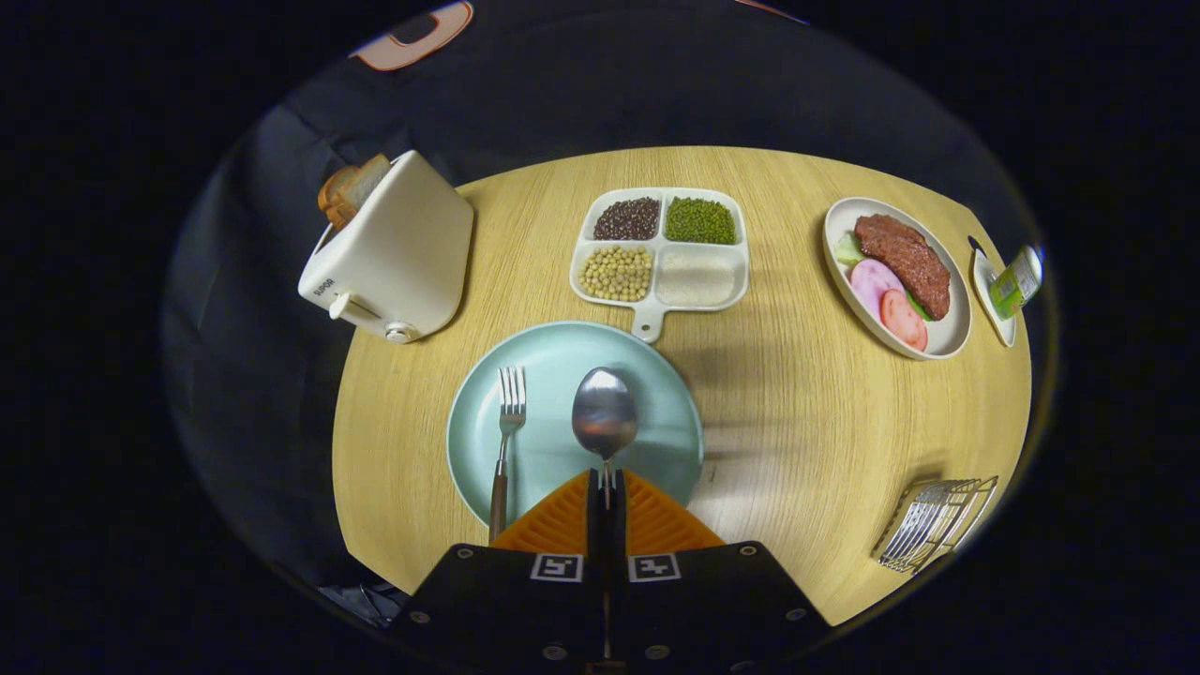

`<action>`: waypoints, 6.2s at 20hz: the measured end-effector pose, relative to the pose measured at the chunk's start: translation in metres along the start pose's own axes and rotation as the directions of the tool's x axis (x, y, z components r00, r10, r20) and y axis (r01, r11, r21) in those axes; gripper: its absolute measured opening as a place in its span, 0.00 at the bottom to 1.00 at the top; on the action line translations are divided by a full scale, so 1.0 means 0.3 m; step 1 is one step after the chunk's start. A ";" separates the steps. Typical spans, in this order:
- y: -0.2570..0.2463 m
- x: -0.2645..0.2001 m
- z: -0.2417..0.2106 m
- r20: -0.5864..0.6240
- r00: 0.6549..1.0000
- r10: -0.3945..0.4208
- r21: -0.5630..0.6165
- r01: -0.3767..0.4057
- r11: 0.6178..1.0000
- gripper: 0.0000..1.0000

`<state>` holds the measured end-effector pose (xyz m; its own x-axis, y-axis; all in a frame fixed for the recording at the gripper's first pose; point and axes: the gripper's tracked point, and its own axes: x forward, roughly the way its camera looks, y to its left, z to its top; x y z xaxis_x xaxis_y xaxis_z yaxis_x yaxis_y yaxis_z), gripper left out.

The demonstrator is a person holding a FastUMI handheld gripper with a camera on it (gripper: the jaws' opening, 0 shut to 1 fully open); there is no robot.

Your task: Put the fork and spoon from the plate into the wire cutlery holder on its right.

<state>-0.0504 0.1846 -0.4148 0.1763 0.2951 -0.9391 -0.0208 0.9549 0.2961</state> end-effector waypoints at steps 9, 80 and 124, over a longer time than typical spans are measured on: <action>-0.237 -0.317 0.045 0.201 0.978 -0.058 0.099 0.039 0.994 0.03; 0.133 -0.794 0.463 0.877 0.475 0.079 -0.198 0.207 0.958 0.97; 0.250 0.312 -0.142 -0.346 0.919 -0.190 -0.176 0.135 0.975 0.10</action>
<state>-0.0775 0.2852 -0.4880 -0.1741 0.1013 -0.9795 -0.1698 0.9767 0.1312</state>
